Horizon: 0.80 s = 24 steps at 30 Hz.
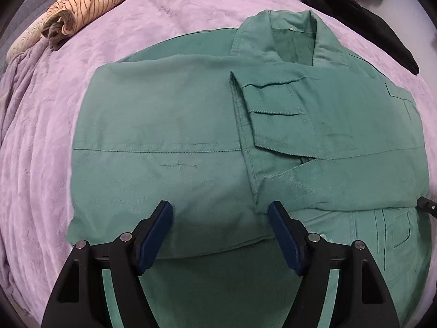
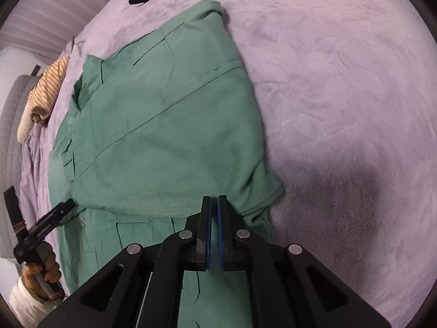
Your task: Fold large clothes
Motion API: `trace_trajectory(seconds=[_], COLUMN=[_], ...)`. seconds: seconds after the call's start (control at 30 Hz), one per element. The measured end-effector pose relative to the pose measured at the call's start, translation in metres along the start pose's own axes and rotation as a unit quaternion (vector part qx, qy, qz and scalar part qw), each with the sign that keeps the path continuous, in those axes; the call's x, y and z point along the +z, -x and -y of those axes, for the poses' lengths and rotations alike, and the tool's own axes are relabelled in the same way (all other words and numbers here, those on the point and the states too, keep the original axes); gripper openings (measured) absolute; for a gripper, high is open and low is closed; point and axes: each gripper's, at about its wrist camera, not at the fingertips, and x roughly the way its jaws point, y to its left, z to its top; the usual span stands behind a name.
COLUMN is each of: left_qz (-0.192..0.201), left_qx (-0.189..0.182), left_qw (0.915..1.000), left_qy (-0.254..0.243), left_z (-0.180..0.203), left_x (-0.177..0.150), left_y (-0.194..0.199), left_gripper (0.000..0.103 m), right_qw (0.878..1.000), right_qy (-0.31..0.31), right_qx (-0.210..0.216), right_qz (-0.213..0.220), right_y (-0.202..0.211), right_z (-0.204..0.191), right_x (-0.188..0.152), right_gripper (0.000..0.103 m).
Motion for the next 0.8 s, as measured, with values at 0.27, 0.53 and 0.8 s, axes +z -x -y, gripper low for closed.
trace_trajectory(seconds=[0.27,0.53,0.8], left_qz=[-0.025,-0.055,-0.034], left_qx=[0.012,0.01,0.015], left_qw=[0.9992,0.9979,0.9983], left_qy=[0.028,0.034,0.045], left_z=[-0.021,-0.018,-0.029], left_x=[-0.028,-0.062,-0.08], left_y=[0.033,0.061,0.091], left_gripper=[0.075,0.075,0.102], right_qw=[1.0,0.999,0.999], right_qy=[0.006,0.014,0.013], right_qx=[-0.024,-0.015,-0.004], right_qz=[-0.01,-0.026,-0.032], right_y=[0.039,0.052,0.064], right_z=[-0.012,-0.048,-0.071], right_x=[-0.029,-0.057,-0.074], right_gripper=[0.007,0.007,0.007])
